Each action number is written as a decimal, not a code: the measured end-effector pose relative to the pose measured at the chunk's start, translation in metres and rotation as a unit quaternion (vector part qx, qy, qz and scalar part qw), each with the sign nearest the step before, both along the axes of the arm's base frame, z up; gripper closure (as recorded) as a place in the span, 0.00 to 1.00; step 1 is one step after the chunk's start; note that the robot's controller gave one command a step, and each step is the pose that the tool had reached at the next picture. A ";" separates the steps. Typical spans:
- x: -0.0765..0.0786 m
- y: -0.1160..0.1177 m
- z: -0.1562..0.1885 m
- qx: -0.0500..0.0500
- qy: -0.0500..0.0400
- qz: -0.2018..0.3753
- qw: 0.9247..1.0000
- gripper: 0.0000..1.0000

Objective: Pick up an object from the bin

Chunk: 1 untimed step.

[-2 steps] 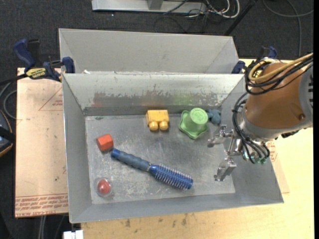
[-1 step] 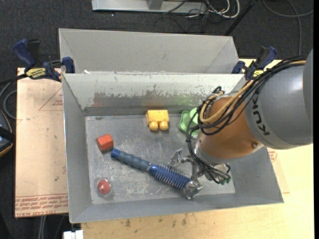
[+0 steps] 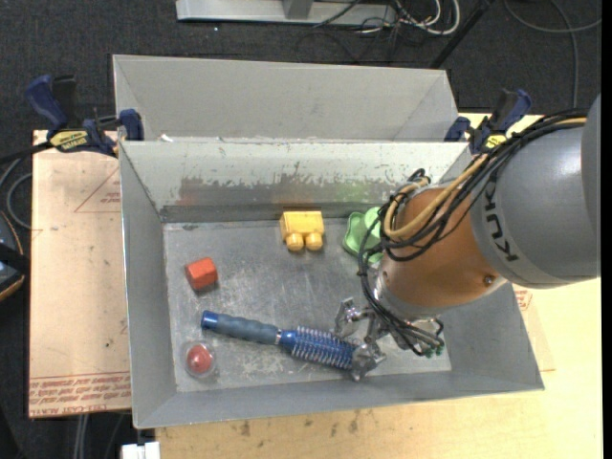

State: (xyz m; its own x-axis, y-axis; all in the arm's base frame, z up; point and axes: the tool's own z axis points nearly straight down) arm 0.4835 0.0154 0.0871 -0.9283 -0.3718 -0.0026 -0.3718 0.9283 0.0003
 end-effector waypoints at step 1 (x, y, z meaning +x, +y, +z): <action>0.027 -0.004 0.168 0.000 -0.004 -0.002 1.000 1.00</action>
Offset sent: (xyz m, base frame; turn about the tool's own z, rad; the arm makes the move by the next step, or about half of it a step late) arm 0.0251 -0.0044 0.1641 0.0006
